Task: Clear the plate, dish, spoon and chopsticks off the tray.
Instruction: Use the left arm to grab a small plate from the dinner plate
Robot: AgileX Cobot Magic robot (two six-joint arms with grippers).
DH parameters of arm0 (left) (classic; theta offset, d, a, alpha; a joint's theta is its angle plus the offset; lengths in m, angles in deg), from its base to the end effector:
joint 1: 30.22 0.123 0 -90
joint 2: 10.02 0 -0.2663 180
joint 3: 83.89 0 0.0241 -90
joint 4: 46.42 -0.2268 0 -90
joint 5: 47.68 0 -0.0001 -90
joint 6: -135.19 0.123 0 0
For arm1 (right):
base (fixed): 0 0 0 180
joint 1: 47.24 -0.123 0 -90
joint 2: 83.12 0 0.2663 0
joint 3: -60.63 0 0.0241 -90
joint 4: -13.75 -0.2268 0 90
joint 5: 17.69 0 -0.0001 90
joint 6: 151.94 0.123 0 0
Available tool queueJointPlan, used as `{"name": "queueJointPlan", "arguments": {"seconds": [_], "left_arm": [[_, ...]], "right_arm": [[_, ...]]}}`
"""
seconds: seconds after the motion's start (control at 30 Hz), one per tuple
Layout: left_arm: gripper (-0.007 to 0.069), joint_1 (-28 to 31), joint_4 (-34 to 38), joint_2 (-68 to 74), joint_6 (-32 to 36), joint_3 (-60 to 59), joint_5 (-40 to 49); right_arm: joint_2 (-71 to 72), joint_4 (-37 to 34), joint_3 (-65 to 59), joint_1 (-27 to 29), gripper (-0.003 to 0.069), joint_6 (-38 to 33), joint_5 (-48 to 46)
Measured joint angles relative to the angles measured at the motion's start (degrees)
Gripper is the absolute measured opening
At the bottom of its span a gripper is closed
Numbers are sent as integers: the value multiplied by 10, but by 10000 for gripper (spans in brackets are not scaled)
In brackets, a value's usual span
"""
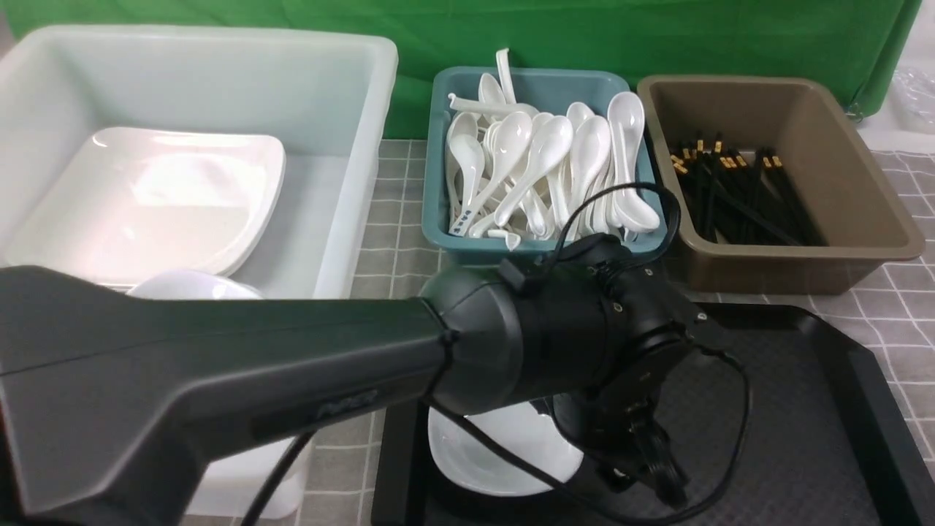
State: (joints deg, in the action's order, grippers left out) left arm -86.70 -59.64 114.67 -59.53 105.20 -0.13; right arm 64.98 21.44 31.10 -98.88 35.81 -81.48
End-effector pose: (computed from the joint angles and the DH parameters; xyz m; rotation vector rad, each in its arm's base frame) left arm 0.2399 -0.3246 0.1501 1.1636 2.5380 -0.0203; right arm 0.0498 0.0391 0.3232 -0.8221 2.0497 0.4217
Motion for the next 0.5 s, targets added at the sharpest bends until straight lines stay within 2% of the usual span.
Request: {"name": "queueJointPlan", "arguments": {"seconds": [0.1,0.2,0.33,0.43,0.5], "left_arm": [[475,10,0,12,-7,1,-2],[451,19,5,29,-8,1,1],[372,22,11,38,-12,2,11],[215,25,20,36,1,4,33],[190,27,26,29,10,5,41]], "right_arm": [[0,0,0,0,58,-12,-1],[0,0,0,0,64,-18,-1],[0,0,0,0,69,-24,-2],[0,0,0,0,70,-27,-3],[0,0,0,0,70,-27,-3]]}}
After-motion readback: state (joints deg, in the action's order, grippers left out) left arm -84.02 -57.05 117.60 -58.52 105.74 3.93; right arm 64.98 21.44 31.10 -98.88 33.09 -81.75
